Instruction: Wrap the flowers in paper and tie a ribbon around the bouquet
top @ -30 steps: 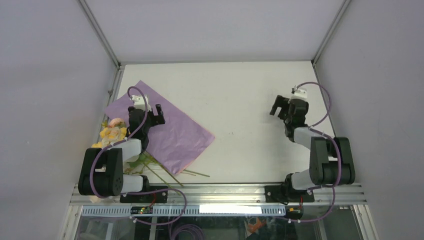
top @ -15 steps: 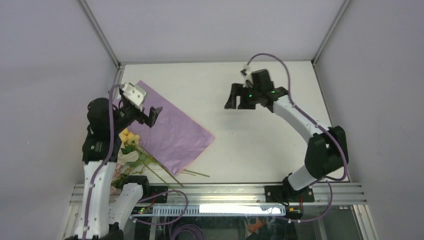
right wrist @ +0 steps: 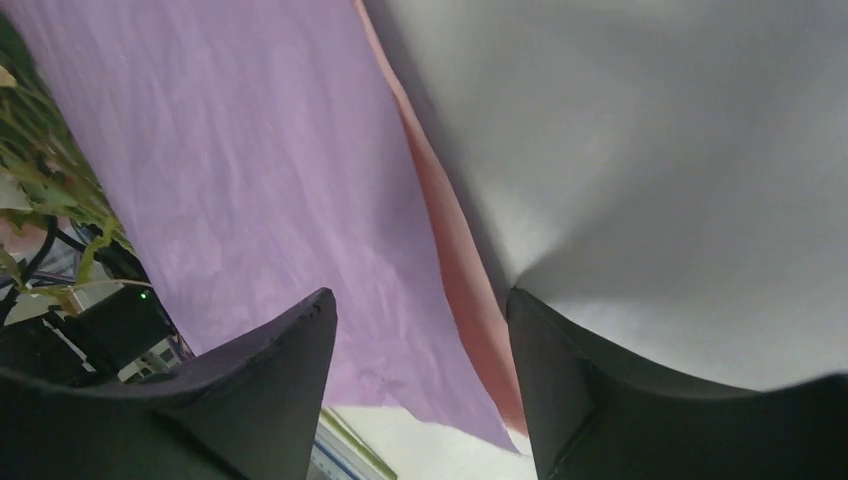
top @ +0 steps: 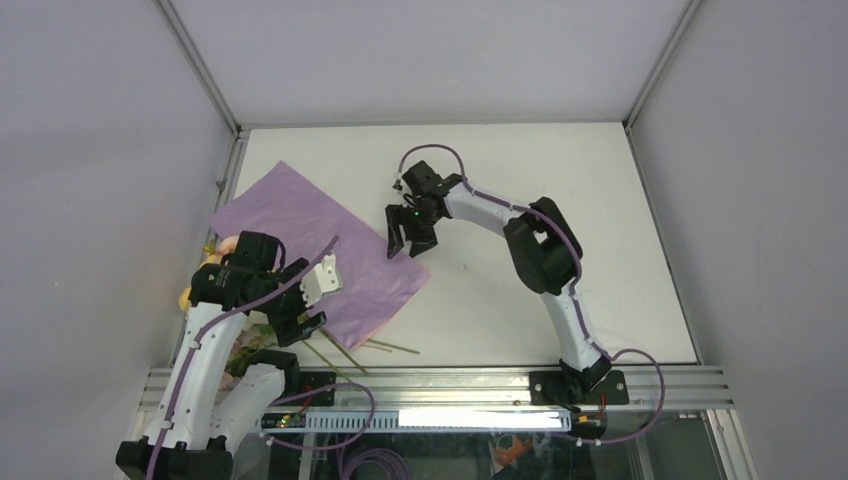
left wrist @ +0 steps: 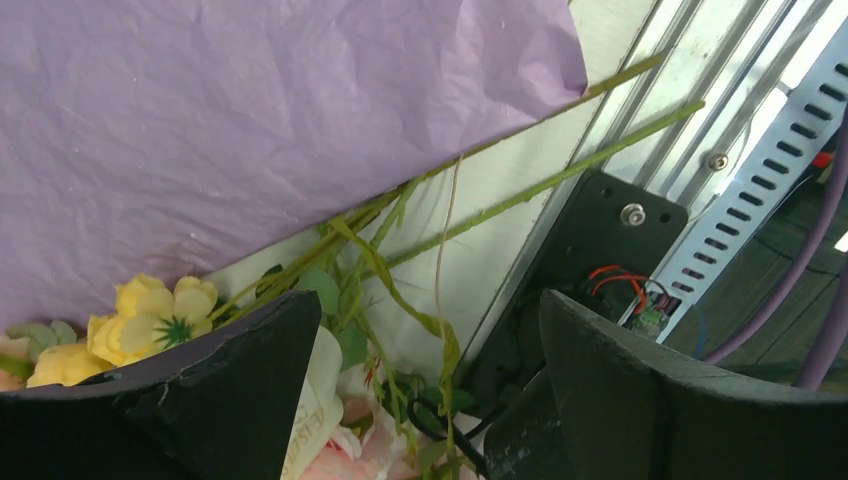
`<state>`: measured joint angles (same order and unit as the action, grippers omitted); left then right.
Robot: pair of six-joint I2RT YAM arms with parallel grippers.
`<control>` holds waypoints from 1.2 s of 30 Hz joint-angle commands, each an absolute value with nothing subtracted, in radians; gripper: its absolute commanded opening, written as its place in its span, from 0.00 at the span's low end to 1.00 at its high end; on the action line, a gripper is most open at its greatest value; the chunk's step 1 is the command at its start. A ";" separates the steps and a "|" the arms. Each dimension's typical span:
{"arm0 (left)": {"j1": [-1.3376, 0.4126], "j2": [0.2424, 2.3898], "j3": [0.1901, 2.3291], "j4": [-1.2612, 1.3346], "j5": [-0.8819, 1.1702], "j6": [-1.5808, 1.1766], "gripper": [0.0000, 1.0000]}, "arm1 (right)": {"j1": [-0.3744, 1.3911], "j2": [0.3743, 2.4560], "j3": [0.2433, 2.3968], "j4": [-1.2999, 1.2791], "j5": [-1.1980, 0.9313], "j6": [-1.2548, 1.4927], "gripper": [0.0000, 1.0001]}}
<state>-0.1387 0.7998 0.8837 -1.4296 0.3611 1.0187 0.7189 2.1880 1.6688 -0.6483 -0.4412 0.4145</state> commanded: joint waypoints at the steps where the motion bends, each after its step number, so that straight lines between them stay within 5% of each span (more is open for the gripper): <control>1: -0.150 0.768 0.895 -1.471 0.268 1.052 0.86 | 0.763 2.285 1.819 -0.705 -0.484 0.385 0.63; 6: -0.150 0.789 0.897 -1.468 0.291 1.012 0.88 | 0.782 2.318 1.835 -0.618 -0.609 0.467 0.45; 10: -0.150 0.841 0.943 -1.468 0.307 0.923 0.87 | 0.775 2.304 1.832 -0.534 -0.666 0.536 0.00; 19: -0.150 0.934 1.097 -1.409 0.423 0.720 0.88 | 0.508 1.852 1.606 -0.460 -0.426 0.654 0.00; 27: -0.150 1.065 1.251 -1.343 0.454 0.521 0.87 | 0.380 1.470 1.530 -0.857 0.038 0.389 0.00; 33: -0.224 1.077 1.332 -1.281 0.582 0.463 0.83 | 0.435 1.330 1.388 -0.574 0.053 0.835 0.00; 36: -0.378 1.042 1.324 -1.140 0.472 0.465 0.83 | 0.509 1.288 1.353 -0.488 0.190 0.992 0.00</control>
